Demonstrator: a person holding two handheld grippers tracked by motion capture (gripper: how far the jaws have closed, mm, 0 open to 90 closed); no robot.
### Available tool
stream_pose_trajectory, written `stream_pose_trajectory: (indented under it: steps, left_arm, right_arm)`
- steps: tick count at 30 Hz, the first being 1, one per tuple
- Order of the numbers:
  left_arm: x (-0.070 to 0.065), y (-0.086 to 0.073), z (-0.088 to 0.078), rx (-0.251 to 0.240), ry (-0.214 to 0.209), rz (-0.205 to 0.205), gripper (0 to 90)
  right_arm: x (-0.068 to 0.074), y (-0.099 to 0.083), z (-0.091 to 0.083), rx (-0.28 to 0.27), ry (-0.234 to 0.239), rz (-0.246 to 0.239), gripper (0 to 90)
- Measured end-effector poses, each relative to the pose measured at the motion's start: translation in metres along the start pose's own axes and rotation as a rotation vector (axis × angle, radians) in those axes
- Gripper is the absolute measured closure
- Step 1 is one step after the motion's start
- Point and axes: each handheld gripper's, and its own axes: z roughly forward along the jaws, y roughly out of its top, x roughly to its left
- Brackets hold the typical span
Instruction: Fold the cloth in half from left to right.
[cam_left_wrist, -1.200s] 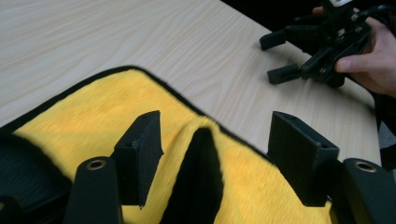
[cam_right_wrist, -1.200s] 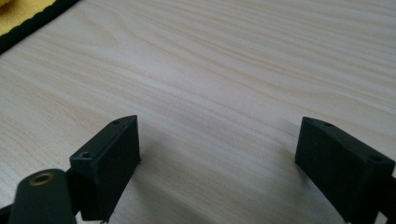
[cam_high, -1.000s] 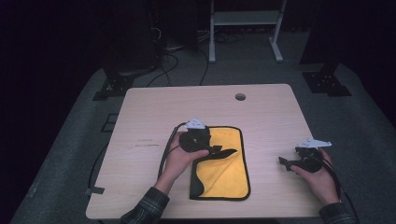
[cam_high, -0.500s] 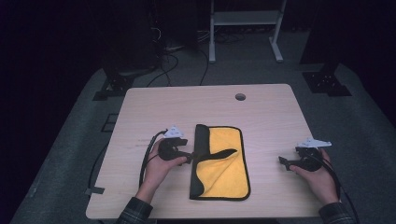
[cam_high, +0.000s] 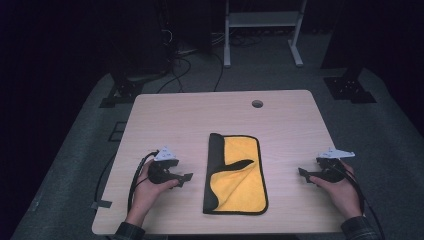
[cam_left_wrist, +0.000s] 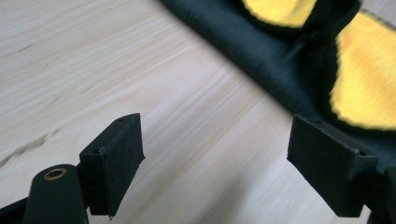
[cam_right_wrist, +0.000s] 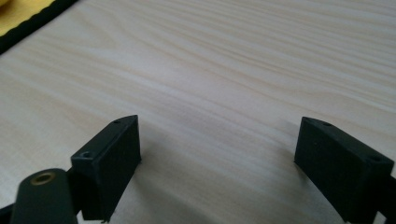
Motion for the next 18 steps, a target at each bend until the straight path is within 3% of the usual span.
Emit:
stream_pose_trajectory:
  steps: [4,11,15,18]
  left_arm:
    - [0.005,-0.01,-0.002,0.003,0.002,-0.002,16.3]
    - [0.007,-0.024,0.001,0.038,0.014,0.025,14.1]
    - [0.008,-0.028,0.001,0.031,0.02,0.04,13.0]
    - [0.008,-0.032,0.003,0.024,0.046,0.1,8.4]
  right_arm:
    - [0.0,0.0,0.0,0.0,-0.002,0.002,14.0]
    - [-0.002,0.0,-0.003,-0.015,-0.014,0.01,29.0]
    - [-0.001,0.004,-0.005,-0.02,0.006,0.007,35.3]
    - [0.003,0.009,-0.01,-0.042,0.041,0.01,39.3]
